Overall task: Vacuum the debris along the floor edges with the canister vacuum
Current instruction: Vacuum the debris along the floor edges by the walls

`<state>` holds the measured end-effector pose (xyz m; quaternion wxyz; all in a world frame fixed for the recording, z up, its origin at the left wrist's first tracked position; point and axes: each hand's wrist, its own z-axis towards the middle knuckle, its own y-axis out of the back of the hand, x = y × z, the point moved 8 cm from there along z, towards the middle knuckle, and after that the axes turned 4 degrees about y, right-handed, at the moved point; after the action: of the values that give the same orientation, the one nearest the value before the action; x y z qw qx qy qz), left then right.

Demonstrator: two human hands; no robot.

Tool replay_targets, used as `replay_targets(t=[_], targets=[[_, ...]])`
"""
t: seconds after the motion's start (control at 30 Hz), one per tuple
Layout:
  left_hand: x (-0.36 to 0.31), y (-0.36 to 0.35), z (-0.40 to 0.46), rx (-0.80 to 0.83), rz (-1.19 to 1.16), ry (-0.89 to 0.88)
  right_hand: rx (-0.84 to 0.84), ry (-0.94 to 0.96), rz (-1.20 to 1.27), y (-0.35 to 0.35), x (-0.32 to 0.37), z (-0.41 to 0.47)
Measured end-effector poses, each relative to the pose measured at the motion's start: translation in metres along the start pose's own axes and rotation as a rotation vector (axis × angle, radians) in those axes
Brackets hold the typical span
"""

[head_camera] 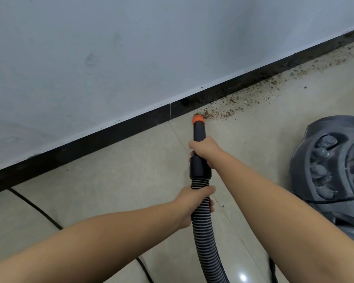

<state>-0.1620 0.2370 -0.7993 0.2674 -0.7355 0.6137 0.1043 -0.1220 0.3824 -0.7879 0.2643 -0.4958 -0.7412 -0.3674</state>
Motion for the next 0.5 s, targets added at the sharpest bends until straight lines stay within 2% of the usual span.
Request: replay_targets(t=[0.23, 0.5], targets=[[0.014, -0.039, -0.006, 0.086, 0.096, 0.039, -0.049, -0.059, 0.021, 0.047, -0.024, -0.016], [0.007, -0.055, -0.003, 0.096, 0.143, 0.033, -0.158, -0.094, 0.089, 0.078, -0.034, -0.015]])
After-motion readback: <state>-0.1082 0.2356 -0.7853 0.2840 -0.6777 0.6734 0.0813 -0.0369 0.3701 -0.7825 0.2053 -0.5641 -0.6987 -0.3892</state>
